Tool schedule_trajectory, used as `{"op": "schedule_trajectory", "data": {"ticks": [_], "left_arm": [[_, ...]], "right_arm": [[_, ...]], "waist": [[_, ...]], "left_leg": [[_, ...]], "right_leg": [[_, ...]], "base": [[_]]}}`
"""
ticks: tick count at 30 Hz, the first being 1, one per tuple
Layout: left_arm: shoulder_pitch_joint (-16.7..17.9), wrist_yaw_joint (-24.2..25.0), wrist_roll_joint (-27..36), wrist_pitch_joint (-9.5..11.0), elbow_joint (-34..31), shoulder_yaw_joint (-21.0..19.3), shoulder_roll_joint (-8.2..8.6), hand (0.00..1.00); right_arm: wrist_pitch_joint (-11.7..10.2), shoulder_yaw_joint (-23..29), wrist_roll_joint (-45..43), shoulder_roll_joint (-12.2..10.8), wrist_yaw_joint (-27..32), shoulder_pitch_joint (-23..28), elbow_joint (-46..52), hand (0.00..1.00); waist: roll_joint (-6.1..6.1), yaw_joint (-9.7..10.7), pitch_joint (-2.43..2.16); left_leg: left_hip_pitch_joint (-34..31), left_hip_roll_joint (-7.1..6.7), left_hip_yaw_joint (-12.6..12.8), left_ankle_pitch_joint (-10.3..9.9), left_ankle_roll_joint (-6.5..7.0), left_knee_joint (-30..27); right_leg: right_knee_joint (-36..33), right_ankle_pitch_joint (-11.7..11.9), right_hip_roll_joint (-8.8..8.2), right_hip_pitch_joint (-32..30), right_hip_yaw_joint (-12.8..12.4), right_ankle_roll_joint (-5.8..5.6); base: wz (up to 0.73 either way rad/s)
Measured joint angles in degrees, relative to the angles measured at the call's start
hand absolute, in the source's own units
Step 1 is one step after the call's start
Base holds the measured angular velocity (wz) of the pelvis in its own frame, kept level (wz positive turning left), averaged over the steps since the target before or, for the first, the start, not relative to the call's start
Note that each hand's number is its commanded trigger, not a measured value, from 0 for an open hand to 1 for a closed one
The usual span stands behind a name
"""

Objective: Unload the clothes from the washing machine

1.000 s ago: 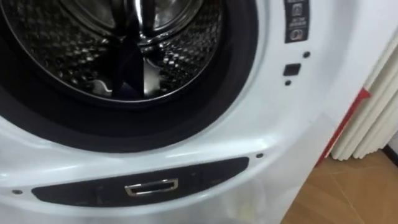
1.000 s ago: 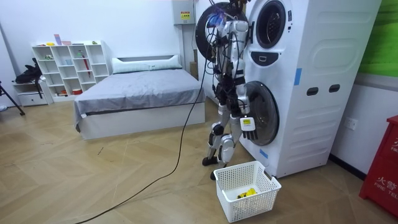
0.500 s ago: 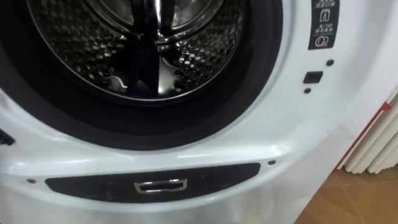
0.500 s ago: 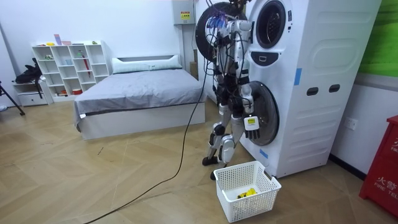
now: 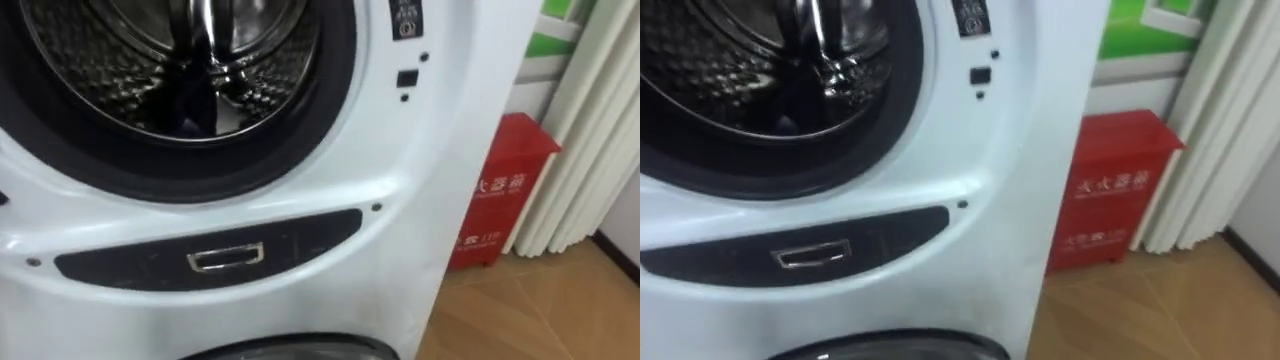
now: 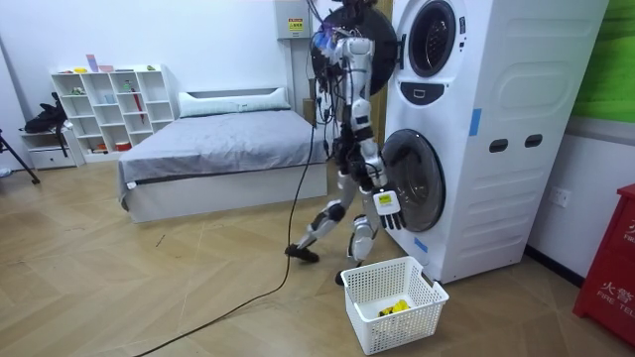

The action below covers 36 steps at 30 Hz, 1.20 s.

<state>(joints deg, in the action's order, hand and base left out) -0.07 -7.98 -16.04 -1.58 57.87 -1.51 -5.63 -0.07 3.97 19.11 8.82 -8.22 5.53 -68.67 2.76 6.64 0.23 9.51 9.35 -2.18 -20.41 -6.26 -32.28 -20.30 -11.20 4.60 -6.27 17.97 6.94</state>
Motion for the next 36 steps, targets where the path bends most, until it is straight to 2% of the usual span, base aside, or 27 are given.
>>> {"op": "schedule_trajectory", "data": {"ticks": [1,2,4,5,7,8,10,11,12,13,14,16,18,20,21,22,23,24,25,26,27,29,30,31,33,35,36], "left_arm": [[-1.45,-0.04,-0.69,0.46,0.00,0.94,0.13,0.00],[-1.80,-0.05,-0.94,0.57,0.00,1.35,0.15,0.00],[-3.02,-0.12,-0.88,0.66,0.18,3.17,0.21,0.00],[-2.91,-0.13,-0.84,0.64,0.42,3.60,0.22,0.00],[-1.63,-0.24,0.36,0.31,2.52,4.99,0.26,0.00],[-1.24,-0.24,0.71,0.24,2.93,5.08,0.28,0.00],[0.71,-0.49,2.20,0.14,4.24,4.96,-0.20,0.00],[1.00,-0.61,2.83,0.14,5.40,4.96,-0.31,0.00],[1.81,-0.89,3.14,0.06,6.93,4.96,-0.34,0.00],[2.75,-1.68,4.31,0.12,7.09,4.91,-0.23,0.00],[2.96,-1.91,5.00,0.17,7.37,4.71,-0.21,0.00],[4.07,-2.99,10.00,0.45,7.82,1.35,-0.60,0.00],[5.23,-3.94,13.69,0.75,8.14,-1.32,-1.34,0.00],[6.33,-4.39,17.74,0.99,8.29,-4.58,-1.63,0.00],[7.12,-4.67,20.60,1.05,8.17,-7.92,-1.57,0.00],[7.51,-5.21,23.58,1.03,7.32,-11.78,-1.61,0.00],[7.53,-5.69,25.42,1.01,6.38,-13.53,-1.85,0.00],[7.71,-6.82,28.64,1.05,3.29,-16.74,-2.38,0.00],[7.94,-7.93,32.30,1.60,-0.03,-19.33,-3.20,0.00],[8.08,-8.55,33.74,1.90,-1.37,-20.23,-3.77,0.00],[8.48,-9.45,36.00,1.97,-4.78,-22.34,-4.99,0.00],[8.80,-10.86,39.33,2.09,-12.24,-25.93,-6.46,0.00],[8.63,-11.91,41.68,2.80,-15.99,-27.44,-8.02,0.00],[8.49,-12.70,42.10,3.34,-18.46,-28.34,-9.83,0.00],[8.56,-14.00,42.12,3.86,-21.12,-30.44,-12.08,0.00],[8.71,-16.04,42.11,4.17,-24.80,-32.63,-13.12,0.00],[9.12,-16.73,42.11,4.31,-27.28,-34.42,-13.45,0.00]], "right_arm": [[-0.12,0.67,0.45,-0.16,-0.03,-0.46,0.02,0.00],[-0.15,0.98,0.49,-0.27,-0.07,-0.49,0.02,0.00],[-0.22,2.64,0.52,-0.64,-0.24,-0.49,-0.05,0.00],[-0.21,2.98,0.59,-0.66,-0.41,-0.46,-0.06,0.00],[0.26,2.89,1.09,-0.64,-0.73,-0.26,-0.14,0.00],[0.26,2.84,1.10,-0.64,-0.74,-0.07,-0.05,0.00],[0.73,2.22,3.32,-0.64,-0.72,0.21,0.12,0.00],[0.81,2.22,4.55,-0.65,-0.71,0.57,0.00,0.00],[0.82,2.33,7.04,-0.64,-0.74,1.80,-0.27,0.00],[0.83,3.16,9.31,-0.65,-0.79,3.09,-0.33,0.00],[0.82,3.82,9.95,-0.64,-0.77,3.48,-0.38,0.00],[0.56,3.94,10.06,-0.49,-0.51,4.22,-0.47,0.00],[0.55,3.42,10.23,-0.62,-0.46,5.25,-0.51,0.00],[0.61,3.48,9.97,-0.57,-0.13,5.71,-0.63,0.00],[0.61,3.67,8.81,-0.34,0.00,5.79,-0.61,0.00],[0.61,4.26,8.42,-0.24,-0.05,6.28,-0.54,0.00],[0.63,4.25,8.39,-0.20,-0.06,6.58,-0.52,0.00],[0.70,4.39,8.09,-0.16,-0.05,7.01,-0.50,0.00],[0.75,5.23,8.00,-0.08,-0.06,6.96,-0.44,0.00],[0.75,5.69,7.96,0.03,-0.06,6.90,-0.41,0.00],[0.64,7.12,7.56,0.27,-0.07,6.94,0.01,0.00],[0.57,10.50,7.69,0.71,0.04,7.05,0.69,0.00],[0.31,11.68,7.69,1.35,0.08,7.16,1.13,0.00],[0.14,12.74,7.54,1.99,-0.07,7.64,1.76,0.00],[-0.12,13.74,6.98,2.91,-0.06,7.77,2.12,0.00],[-0.44,14.52,6.84,3.06,0.03,8.23,2.07,0.00],[-0.44,15.32,6.39,2.92,0.01,8.57,2.12,0.00]], "waist": [[-0.11,-0.16,0.38],[-0.25,-0.12,0.42],[-0.66,0.09,0.41],[-0.79,-0.10,0.49],[-1.88,-0.55,0.30],[-2.11,-0.52,0.21],[-3.22,-0.85,-0.13],[-3.31,-0.68,-0.17],[-2.92,0.15,-0.25],[-2.99,0.84,-0.10],[-2.87,0.90,-0.15],[-2.72,-0.91,-0.16],[-3.34,-1.76,-0.01],[-3.38,-3.34,0.04],[-3.13,-4.24,0.03],[-2.83,-4.60,0.07],[-2.57,-4.74,-0.02],[-2.29,-5.91,-0.20],[-2.26,-7.15,-0.18],[-2.15,-7.41,-0.21],[-1.81,-7.88,-0.37],[-1.31,-8.80,-0.30],[-0.79,-9.39,-0.34],[-0.11,-10.14,-0.32],[0.93,-10.16,-0.35],[1.57,-10.24,-0.39],[1.85,-10.72,-0.60]], "left_leg": [[1.97,-0.06,-0.24,-2.09,0.32,6.12],[2.51,-0.06,-0.29,-2.79,0.28,9.13],[2.90,-0.86,-0.15,-4.02,1.96,16.35],[2.73,-1.24,0.00,-3.97,2.53,17.26],[0.86,-4.19,0.80,-1.74,6.82,18.25],[0.50,-4.77,1.19,-1.32,7.58,18.50],[-1.28,-7.44,3.09,0.39,9.67,18.32],[-1.48,-7.81,3.64,0.74,9.97,18.23],[-1.81,-7.58,5.16,1.18,10.00,17.94],[-1.86,-7.16,6.98,2.09,9.76,18.54],[-1.87,-7.20,7.45,2.73,9.74,19.08],[-1.69,-7.22,8.67,4.23,9.48,20.85],[-1.50,-7.39,9.01,4.47,9.07,20.90],[-0.83,-7.72,10.14,4.68,8.51,21.21],[-0.43,-7.71,11.33,4.60,8.19,21.41],[-0.26,-7.56,11.55,4.72,7.90,21.57],[-0.14,-7.40,11.52,4.83,7.72,21.71],[0.19,-7.07,11.91,5.05,7.38,22.21],[0.80,-6.87,12.64,5.31,7.01,22.96],[1.04,-6.69,12.84,5.37,6.91,23.16],[1.12,-6.46,12.77,5.41,6.82,23.13],[1.08,-6.18,12.67,5.42,6.75,22.99],[0.96,-6.17,12.41,5.43,6.72,23.14],[1.03,-6.17,12.43,5.42,6.71,23.35],[1.04,-6.17,12.22,5.42,6.70,23.76],[0.89,-6.21,11.04,5.43,6.69,23.77],[0.75,-6.24,10.89,5.44,6.68,23.74]], "right_leg": [[-1.19,0.65,-0.49,-1.65,0.28,-0.21],[-1.54,1.17,-0.72,-2.44,0.49,-0.45],[-1.05,4.46,-1.76,-5.05,1.13,-1.48],[-0.18,5.58,-2.01,-5.22,0.97,-1.75],[4.68,11.49,-3.58,-5.27,-1.21,-3.27],[6.31,13.04,-3.75,-5.08,-2.02,-3.70],[11.09,18.41,-5.47,-4.63,-4.83,-5.29],[11.19,19.00,-5.75,-4.40,-5.71,-5.84],[8.32,16.63,-6.71,-3.59,-6.46,-7.17],[3.03,11.93,-8.04,-2.69,-6.52,-8.37],[0.65,9.77,-8.44,-2.15,-6.66,-8.52],[-4.92,4.44,-9.05,0.92,-7.64,-9.20],[-2.18,2.70,-8.36,4.50,-9.51,-9.55],[2.85,2.42,-7.54,6.58,-10.01,-9.43],[5.20,2.25,-7.18,7.43,-10.05,-8.37],[6.63,2.84,-6.64,7.96,-10.12,-8.06],[7.12,3.03,-6.37,8.31,-10.21,-7.96],[7.69,3.15,-5.95,8.26,-10.59,-7.74],[7.69,3.22,-5.46,8.16,-11.45,-7.46],[7.68,3.31,-5.27,8.35,-11.59,-7.31],[7.89,3.33,-5.09,8.71,-11.45,-7.15],[8.24,3.31,-4.92,8.80,-11.02,-7.09],[8.60,3.32,-4.90,8.84,-10.70,-7.08],[8.66,3.32,-4.80,8.83,-10.76,-7.08],[8.81,3.31,-4.75,8.83,-10.48,-7.09],[9.24,3.21,-4.84,9.27,-9.60,-7.20],[9.44,3.02,-4.94,9.28,-9.28,-7.19]], "base": [[0.24],[0.18],[0.21],[0.00],[-0.09],[-0.10],[-0.11],[0.21],[0.55],[0.61],[0.35],[-0.08],[-0.19],[-0.48],[-0.48],[-0.32],[-0.10],[-0.18],[-0.26],[-0.19],[0.00],[0.07],[0.05],[0.00],[0.07],[0.21],[0.10]]}}
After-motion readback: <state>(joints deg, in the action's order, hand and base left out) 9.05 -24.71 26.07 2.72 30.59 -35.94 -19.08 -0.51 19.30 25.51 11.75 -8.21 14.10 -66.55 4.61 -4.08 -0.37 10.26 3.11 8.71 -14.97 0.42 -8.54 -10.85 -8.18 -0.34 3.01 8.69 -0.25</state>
